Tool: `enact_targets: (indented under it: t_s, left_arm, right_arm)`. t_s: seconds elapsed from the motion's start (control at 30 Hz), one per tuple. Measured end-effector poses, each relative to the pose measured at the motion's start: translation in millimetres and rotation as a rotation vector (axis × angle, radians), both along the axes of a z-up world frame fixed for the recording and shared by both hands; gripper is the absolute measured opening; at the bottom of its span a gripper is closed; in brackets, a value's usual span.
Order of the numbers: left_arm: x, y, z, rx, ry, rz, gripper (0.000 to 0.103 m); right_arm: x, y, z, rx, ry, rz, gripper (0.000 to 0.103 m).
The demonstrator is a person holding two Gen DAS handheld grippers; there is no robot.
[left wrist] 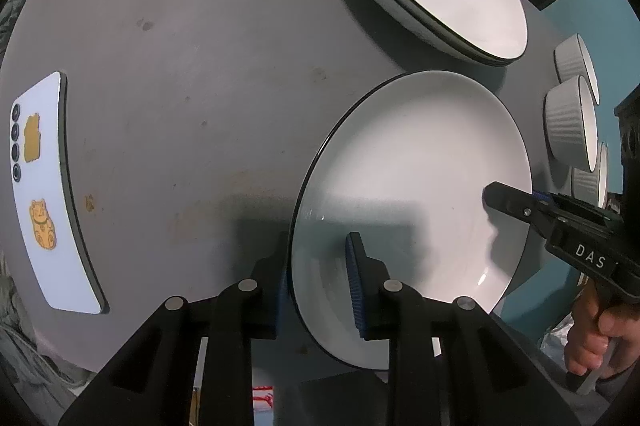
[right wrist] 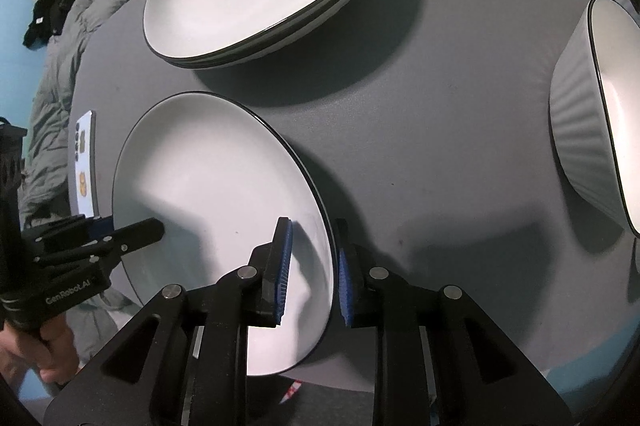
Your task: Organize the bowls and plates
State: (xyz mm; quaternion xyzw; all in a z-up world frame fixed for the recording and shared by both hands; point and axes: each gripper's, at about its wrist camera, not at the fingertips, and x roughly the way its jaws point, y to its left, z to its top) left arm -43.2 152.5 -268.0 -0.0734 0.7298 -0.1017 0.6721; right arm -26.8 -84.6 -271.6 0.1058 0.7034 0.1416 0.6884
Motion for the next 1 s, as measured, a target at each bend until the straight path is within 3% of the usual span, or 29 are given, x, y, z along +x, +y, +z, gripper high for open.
enact_targets:
  t_s: [0.3,0.57,0.6,1.0]
  left_arm:
    - [2.9,12.6,-0.8,-0.022,0.016,0.03,0.025]
    - [16.6,20.7,34.6,-0.028,-0.027,0.052,0.025]
    - [18.0,23.7,39.6,-0.025,-0.029,0.012,0.025]
    - [85.9,-3.5,68.5,-0.014,-0.115,0.005,0.025]
  right_arm:
    - [3.7,5.2,14.8,0.029,0.006,0.033,0.016]
    - [18.0,8.3,41.9,0.028,-0.017,0.05,0.016]
    - [21.7,7.0,47.1,0.03,-0.024,0.05,0.016]
    - [71.1,-5.1,64.6,0.036,-0.08,0.036,0.016]
